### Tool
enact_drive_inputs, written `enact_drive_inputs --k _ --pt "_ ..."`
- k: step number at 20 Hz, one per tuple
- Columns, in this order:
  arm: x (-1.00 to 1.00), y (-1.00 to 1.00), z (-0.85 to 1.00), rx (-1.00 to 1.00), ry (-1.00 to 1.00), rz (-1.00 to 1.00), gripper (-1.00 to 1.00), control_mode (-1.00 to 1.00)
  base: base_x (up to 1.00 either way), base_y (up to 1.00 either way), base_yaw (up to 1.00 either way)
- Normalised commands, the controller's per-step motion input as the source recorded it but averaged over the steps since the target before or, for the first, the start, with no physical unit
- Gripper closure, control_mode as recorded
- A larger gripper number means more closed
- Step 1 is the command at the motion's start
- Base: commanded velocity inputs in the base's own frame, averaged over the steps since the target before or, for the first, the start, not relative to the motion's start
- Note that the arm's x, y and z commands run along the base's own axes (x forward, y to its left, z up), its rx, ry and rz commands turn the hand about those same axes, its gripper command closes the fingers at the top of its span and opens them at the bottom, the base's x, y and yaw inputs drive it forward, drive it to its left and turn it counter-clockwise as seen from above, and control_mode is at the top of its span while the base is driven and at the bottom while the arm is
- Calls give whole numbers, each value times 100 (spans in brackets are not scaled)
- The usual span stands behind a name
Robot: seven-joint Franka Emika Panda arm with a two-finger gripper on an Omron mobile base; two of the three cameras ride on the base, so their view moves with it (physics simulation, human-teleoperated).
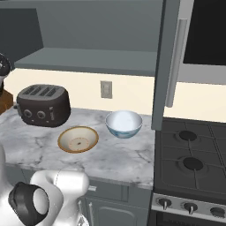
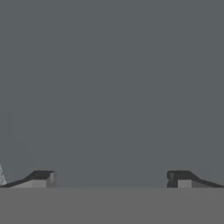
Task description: Open the cabinet. Pick the bowls from the counter and place them in the cabinet. Then close the cabinet.
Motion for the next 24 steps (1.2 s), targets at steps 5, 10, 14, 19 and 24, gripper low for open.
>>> enact_drive_inputs --k 5,10,14,19,24 --pt "-2 5 0 0 1 -3 -100 -100 0 0 0" --pt "-54 -65 8 4 17 -26 -100 -100 0 0 0" --pt "-62 -80 24 10 24 -34 -100 -100 0 0 0" --pt "-54 -81 27 13 29 -35 -100 -100 0 0 0" --pt "-34 -69 16 15 37 -29 -100 -100 0 0 0"
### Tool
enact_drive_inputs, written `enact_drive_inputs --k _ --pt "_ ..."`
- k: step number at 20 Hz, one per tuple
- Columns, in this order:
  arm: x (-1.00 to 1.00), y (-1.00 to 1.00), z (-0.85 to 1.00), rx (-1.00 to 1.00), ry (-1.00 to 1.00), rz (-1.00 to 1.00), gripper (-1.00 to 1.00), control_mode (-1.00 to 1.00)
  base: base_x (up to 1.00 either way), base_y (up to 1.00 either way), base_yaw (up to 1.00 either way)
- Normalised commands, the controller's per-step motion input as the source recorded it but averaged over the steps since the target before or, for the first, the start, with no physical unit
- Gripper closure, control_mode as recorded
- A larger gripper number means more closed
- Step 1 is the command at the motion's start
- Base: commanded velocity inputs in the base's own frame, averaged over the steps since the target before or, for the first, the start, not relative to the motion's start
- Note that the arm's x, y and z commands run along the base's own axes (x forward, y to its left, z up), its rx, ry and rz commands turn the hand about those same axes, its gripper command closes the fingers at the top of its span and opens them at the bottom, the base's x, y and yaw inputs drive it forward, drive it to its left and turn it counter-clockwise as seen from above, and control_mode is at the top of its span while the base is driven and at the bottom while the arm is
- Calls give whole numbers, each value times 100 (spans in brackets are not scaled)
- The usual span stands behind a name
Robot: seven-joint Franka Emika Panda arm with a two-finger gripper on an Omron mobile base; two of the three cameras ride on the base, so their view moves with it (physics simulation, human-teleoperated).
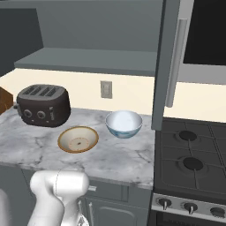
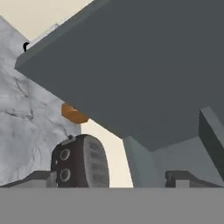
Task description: Open the cabinet. Pick the bowls from the counter and place them in the cabinet. Then close the cabinet.
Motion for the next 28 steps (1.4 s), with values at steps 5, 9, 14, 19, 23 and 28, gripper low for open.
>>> enact_drive_inputs --k 5,9,14,19,23,28 --pt "-33 -61 2 18 38 -32 -100 -100 0 0 0" --pt "-37 -37 -2 22 28 -37 -100 -100 0 0 0" --pt "-20 -23 -1 18 30 -40 -100 -100 0 0 0" --pt "-3 -28 -5 14 38 -32 -100 -100 0 0 0" --pt "0 -31 -15 15 33 -20 -100 -100 0 0 0" --pt "0 -15 -55 10 5 -9 -100 -100 0 0 0"
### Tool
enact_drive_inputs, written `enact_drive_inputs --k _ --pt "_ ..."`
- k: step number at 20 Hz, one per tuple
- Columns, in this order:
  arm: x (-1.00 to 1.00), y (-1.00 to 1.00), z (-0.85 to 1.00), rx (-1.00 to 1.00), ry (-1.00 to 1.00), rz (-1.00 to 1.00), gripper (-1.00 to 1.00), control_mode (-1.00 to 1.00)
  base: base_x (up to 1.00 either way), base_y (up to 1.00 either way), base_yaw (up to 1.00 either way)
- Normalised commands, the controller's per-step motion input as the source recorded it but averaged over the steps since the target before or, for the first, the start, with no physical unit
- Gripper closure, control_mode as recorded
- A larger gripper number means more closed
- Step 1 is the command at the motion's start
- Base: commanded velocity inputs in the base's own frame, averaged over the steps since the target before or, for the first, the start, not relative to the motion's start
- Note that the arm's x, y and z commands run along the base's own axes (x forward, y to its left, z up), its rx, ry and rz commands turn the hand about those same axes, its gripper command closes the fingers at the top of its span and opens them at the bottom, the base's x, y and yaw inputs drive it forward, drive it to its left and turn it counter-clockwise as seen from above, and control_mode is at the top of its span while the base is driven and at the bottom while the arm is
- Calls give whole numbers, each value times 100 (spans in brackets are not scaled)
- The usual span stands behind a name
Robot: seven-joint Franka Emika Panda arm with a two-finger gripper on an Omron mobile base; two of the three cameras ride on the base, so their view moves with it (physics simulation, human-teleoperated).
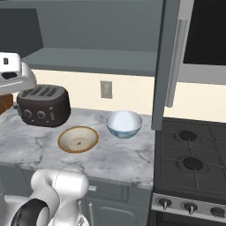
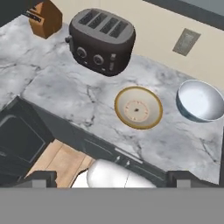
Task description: Open the cabinet. Pick the bowls from the counter and place them in the cabinet. Then close the cabinet.
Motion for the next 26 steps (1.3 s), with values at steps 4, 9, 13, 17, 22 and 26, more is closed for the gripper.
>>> enact_drive_inputs --k 4,9,13,17,22,26 --pt "0 0 -89 1 -17 0 -100 -100 0 0 0" --pt "0 0 -66 0 -25 0 -100 -100 0 0 0" --pt "0 0 -11 0 -13 0 -100 -100 0 0 0" --pt "14 0 1 0 9 0 -100 -100 0 0 0" --pt "28 0 2 -1 41 0 -100 -100 0 0 0" --pt "28 6 0 -7 48 0 -100 -100 0 0 0"
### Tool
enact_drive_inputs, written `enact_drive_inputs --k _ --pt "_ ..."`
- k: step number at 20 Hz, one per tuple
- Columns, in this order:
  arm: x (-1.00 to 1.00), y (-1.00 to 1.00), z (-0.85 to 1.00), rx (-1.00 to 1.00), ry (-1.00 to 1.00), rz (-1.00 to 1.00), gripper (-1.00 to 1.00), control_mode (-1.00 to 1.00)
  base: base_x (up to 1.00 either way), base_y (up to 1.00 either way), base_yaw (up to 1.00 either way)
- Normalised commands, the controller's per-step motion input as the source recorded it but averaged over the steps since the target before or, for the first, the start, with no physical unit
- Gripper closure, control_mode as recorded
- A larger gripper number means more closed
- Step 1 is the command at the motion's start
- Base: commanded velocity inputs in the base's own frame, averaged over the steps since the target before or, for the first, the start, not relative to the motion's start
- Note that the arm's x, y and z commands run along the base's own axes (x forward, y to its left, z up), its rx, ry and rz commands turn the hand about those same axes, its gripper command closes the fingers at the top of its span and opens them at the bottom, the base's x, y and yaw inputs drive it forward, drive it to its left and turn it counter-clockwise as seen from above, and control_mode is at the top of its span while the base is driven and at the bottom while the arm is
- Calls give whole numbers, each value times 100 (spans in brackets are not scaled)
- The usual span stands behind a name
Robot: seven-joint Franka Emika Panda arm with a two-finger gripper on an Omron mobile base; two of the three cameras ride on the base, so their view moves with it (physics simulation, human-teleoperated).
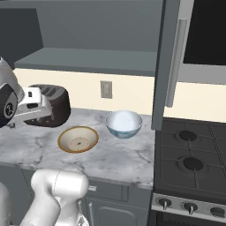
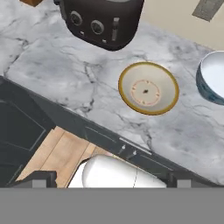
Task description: Open the cabinet. Pick the bowls from the counter and place them in the cabinet. Then close the cabinet.
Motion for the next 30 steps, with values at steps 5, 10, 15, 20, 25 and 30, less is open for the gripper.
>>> enact_drive_inputs --k 5,10,15,20,25,30 --pt "17 16 -30 -10 17 -1 -100 -100 0 0 0" --pt "0 8 -69 -5 -10 0 -100 -100 0 0 0" --pt "0 0 -82 0 -21 0 -100 -100 0 0 0" --pt "0 0 -53 0 -9 -1 -100 -100 0 0 0" --pt "5 0 -30 0 0 -4 -100 -100 0 0 0" --pt "18 0 -25 0 0 -4 -100 -100 0 0 0"
